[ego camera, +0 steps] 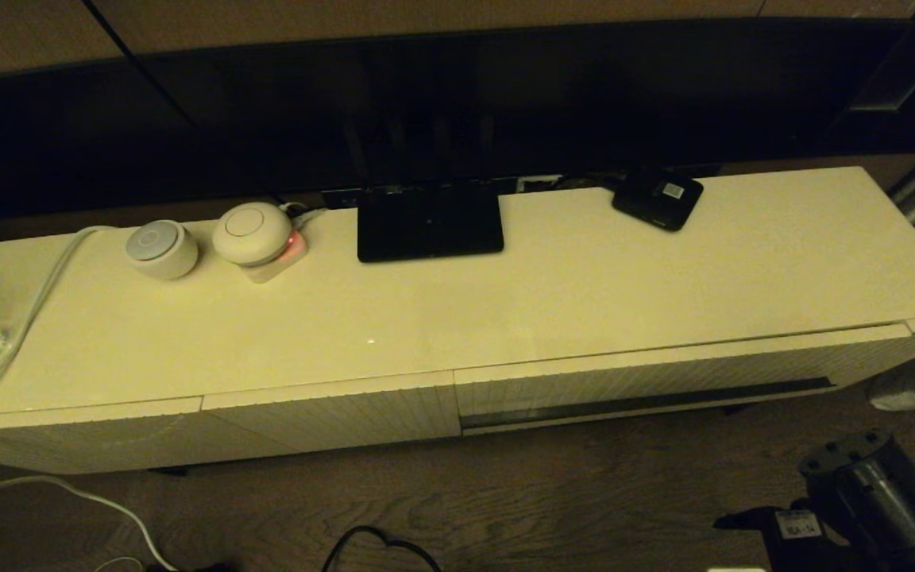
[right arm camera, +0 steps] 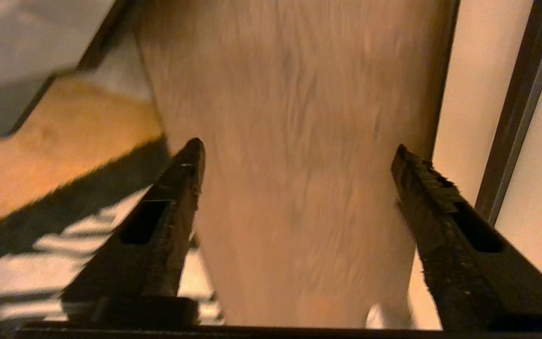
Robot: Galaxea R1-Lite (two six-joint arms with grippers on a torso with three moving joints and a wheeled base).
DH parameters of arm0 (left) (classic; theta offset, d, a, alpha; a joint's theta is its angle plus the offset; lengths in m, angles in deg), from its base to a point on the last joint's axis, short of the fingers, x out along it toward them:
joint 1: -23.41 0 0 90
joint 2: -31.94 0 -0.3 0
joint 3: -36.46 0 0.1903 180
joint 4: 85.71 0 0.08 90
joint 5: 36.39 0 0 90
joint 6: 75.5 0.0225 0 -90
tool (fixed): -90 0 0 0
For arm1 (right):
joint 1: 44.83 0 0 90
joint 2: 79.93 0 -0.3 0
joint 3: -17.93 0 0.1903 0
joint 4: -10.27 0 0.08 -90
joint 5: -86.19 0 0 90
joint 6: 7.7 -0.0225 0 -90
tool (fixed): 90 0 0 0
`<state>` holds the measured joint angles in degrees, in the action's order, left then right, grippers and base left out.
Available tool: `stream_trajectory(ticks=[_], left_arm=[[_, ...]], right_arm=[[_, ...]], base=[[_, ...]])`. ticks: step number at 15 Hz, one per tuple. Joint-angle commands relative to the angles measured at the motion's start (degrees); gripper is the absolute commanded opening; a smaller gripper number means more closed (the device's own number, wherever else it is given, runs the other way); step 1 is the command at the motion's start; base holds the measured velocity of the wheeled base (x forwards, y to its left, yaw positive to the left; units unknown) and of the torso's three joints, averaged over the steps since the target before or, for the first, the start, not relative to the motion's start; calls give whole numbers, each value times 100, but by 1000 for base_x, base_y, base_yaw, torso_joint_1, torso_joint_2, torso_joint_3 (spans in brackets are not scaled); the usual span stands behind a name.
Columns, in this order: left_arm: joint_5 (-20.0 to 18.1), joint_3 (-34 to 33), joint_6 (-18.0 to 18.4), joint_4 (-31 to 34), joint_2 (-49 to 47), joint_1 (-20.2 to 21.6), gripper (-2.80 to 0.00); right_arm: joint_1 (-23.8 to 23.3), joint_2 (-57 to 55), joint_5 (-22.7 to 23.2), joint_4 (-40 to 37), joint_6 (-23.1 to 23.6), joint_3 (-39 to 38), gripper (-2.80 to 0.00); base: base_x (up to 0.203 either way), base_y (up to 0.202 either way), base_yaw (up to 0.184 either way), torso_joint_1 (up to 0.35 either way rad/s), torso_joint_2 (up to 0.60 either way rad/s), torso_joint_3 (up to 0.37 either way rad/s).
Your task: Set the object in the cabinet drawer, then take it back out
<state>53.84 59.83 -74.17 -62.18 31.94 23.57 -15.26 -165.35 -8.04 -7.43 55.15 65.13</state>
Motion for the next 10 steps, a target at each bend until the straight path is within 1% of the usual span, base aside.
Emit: stream_trajectory(ticks=[1,2,4,8,10], left_arm=[[3,-18,-1,1,0,2,-280],[3,-18,-1,1,0,2,-280],[3,-18,-1,1,0,2,-280],[3,-18,-1,1,0,2,-280],[3,-18,-1,1,0,2,-280]], right_arm=[[114,-698,155,337,233,34,0],[118,-791,210,472,440,35,0],[56,-919,230,524,706,24,0],[-372,-1156,227,701,1170,76,0],[-569,-1338,230,902,1253,162,0]], base=[[0,0,0,0,0,0],[0,0,0,0,0,0],[0,0,0,0,0,0],[0,0,0,0,0,0],[0,0,0,0,0,0]])
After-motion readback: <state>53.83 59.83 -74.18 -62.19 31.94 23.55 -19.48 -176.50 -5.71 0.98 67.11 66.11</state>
